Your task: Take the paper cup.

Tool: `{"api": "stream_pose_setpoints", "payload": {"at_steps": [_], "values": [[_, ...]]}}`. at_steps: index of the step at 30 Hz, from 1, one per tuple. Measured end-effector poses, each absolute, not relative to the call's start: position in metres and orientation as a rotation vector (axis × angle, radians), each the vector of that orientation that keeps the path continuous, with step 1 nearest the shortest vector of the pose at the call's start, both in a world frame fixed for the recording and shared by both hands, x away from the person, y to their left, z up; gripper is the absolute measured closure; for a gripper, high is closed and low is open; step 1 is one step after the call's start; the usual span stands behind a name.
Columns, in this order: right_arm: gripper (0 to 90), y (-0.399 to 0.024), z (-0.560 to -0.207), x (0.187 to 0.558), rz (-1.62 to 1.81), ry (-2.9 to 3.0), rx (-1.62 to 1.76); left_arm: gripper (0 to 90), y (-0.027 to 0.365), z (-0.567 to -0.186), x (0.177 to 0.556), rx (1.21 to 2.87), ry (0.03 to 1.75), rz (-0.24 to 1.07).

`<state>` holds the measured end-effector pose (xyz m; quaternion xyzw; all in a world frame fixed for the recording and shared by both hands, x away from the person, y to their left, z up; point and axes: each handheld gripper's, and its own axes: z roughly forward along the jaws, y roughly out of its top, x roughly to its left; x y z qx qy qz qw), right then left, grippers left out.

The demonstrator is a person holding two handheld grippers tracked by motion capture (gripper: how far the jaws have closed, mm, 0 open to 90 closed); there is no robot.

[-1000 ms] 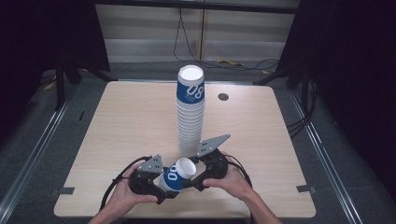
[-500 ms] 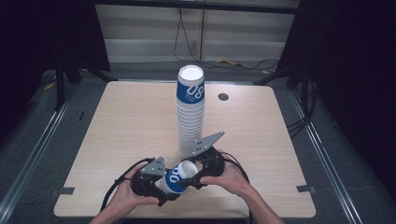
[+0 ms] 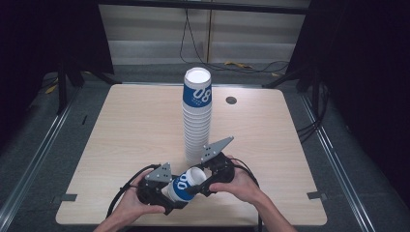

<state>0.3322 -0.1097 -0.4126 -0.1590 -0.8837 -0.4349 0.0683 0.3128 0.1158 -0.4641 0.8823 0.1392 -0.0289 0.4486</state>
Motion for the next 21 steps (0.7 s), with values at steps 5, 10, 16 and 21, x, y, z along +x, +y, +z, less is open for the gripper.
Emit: {"api": "stream_pose_setpoints", "payload": {"at_steps": [5, 10, 16, 21], "values": [[27.2, -0.1131, -0.4098, 0.3316, -1.332, -2.666, -0.496, 14.1, 0.1164, -0.4625, 0.3144, 2.163, 0.361, -0.064], [27.5, -0.1138, -0.4081, 0.3313, -1.356, -2.669, -0.503, 13.5, 0.1189, -0.4615, 0.3176, 2.117, 0.385, -0.089], [27.8, -0.1165, -0.4069, 0.3293, -1.423, -2.660, -0.527, 13.2, 0.1233, -0.4598, 0.3190, 2.081, 0.405, -0.083], [27.9, -0.1167, -0.4072, 0.3294, -1.419, -2.663, -0.528, 12.8, 0.1225, -0.4596, 0.3202, 2.072, 0.412, -0.092]]}}
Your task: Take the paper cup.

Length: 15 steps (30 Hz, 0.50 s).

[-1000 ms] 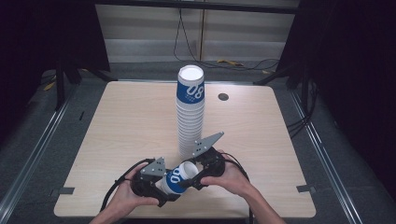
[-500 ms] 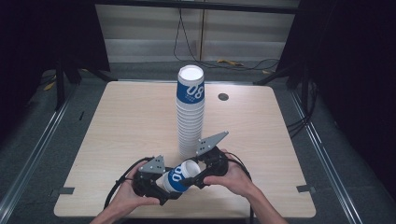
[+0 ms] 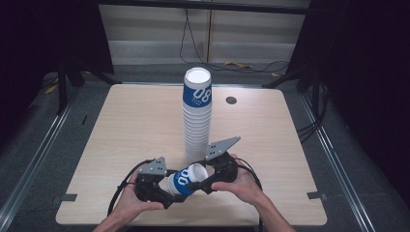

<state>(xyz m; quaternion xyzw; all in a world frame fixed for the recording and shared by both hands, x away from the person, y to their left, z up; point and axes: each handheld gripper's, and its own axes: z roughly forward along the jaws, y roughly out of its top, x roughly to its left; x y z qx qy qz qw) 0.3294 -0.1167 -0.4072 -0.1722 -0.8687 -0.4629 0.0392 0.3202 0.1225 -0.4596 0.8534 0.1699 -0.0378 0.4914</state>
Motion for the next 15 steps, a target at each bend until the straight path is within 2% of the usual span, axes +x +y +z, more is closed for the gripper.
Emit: {"api": "stream_pose_setpoints", "payload": {"at_steps": [9, 15], "values": [[28.0, -0.1181, -0.4094, 0.3306, -1.402, -2.655, -0.530, 13.0, 0.1206, -0.4593, 0.3200, 2.069, 0.388, -0.085], [28.0, -0.1167, -0.4116, 0.3298, -1.366, -2.676, -0.525, 14.5, 0.1269, -0.4550, 0.3207, 2.003, 0.385, -0.080]]}}
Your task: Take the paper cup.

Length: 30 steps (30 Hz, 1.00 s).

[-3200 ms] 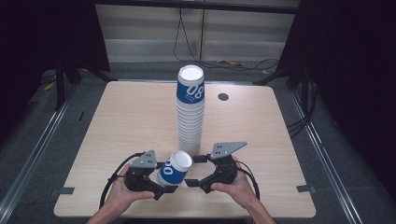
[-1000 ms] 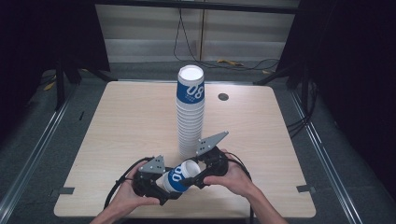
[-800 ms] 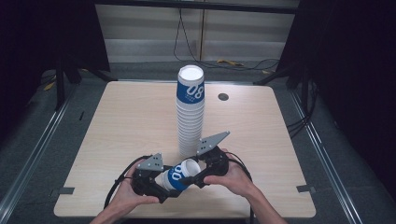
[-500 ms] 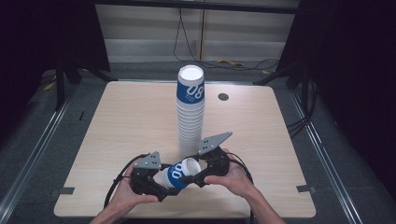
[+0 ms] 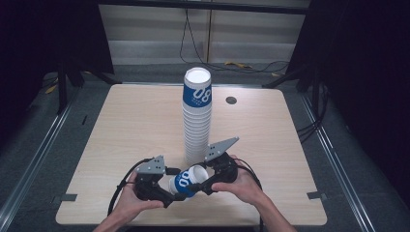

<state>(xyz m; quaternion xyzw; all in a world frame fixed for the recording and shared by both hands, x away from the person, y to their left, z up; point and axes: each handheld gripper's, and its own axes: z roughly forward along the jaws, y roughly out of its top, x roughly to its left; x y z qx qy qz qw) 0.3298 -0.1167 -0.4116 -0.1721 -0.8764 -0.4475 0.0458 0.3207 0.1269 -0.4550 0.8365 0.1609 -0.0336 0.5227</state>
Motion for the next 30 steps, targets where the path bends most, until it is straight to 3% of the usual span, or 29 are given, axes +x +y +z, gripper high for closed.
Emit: {"api": "stream_pose_setpoints", "payload": {"at_steps": [14, 30], "values": [[28.0, -0.135, -0.412, 0.328, -1.537, -2.576, -0.629, 15.4, 0.145, -0.449, 0.325, 1.846, 0.438, -0.093], [28.1, -0.140, -0.420, 0.323, -1.714, -2.451, -0.647, 15.3, 0.146, -0.446, 0.322, 1.813, 0.426, -0.101]]}}
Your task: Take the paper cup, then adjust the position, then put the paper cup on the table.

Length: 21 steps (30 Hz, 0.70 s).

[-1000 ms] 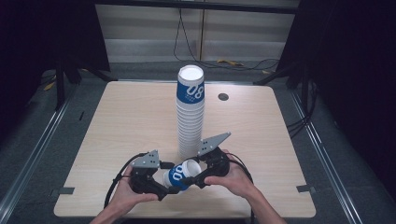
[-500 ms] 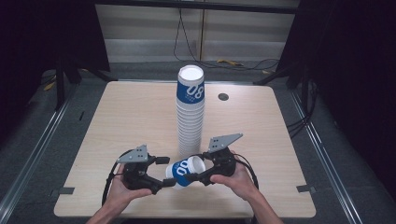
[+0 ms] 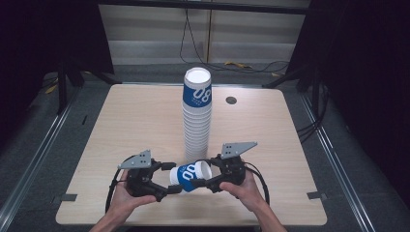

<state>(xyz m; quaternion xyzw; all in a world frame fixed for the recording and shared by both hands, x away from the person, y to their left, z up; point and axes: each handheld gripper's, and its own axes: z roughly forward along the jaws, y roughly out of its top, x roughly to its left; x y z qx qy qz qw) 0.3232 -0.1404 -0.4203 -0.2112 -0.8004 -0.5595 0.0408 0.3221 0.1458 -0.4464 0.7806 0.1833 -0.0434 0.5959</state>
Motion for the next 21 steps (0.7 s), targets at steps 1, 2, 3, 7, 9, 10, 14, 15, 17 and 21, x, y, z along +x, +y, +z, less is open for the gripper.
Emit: {"api": "stream_pose_setpoints", "payload": {"at_steps": [1, 2, 3, 7, 9, 10, 14, 15, 17, 21], "values": [[28.1, -0.1404, -0.4204, 0.3229, -1.718, -2.447, -0.645, 15.5, 0.1463, -0.4459, 0.3217, 1.810, 0.425, -0.101], [28.1, -0.1406, -0.4205, 0.3226, -1.726, -2.434, -0.640, 15.5, 0.1464, -0.4456, 0.3214, 1.805, 0.425, -0.100], [28.1, -0.1406, -0.4205, 0.3222, -1.729, -2.431, -0.642, 15.5, 0.1466, -0.4453, 0.3217, 1.798, 0.424, -0.102], [28.1, -0.1407, -0.4203, 0.3211, -1.747, -2.427, -0.640, 15.3, 0.1460, -0.4451, 0.3221, 1.790, 0.429, -0.105], [28.1, -0.1409, -0.4200, 0.3209, -1.753, -2.424, -0.640, 15.3, 0.1454, -0.4452, 0.3216, 1.794, 0.428, -0.100], [28.1, -0.1410, -0.4198, 0.3209, -1.758, -2.421, -0.640, 15.3, 0.1449, -0.4454, 0.3215, 1.791, 0.431, -0.101], [28.1, -0.1412, -0.4194, 0.3210, -1.774, -2.405, -0.645, 15.1, 0.1435, -0.4459, 0.3203, 1.798, 0.430, -0.081], [28.1, -0.1413, -0.4192, 0.3210, -1.779, -2.404, -0.644, 15.1, 0.1433, -0.4457, 0.3201, 1.794, 0.429, -0.075], [28.1, -0.1415, -0.4190, 0.3210, -1.790, -2.389, -0.646, 14.8, 0.1430, -0.4451, 0.3191, 1.787, 0.427, -0.066], [28.1, -0.1414, -0.4187, 0.3211, -1.801, -2.377, -0.642, 13.5, 0.1419, -0.4452, 0.3189, 1.778, 0.426, -0.066]]}}
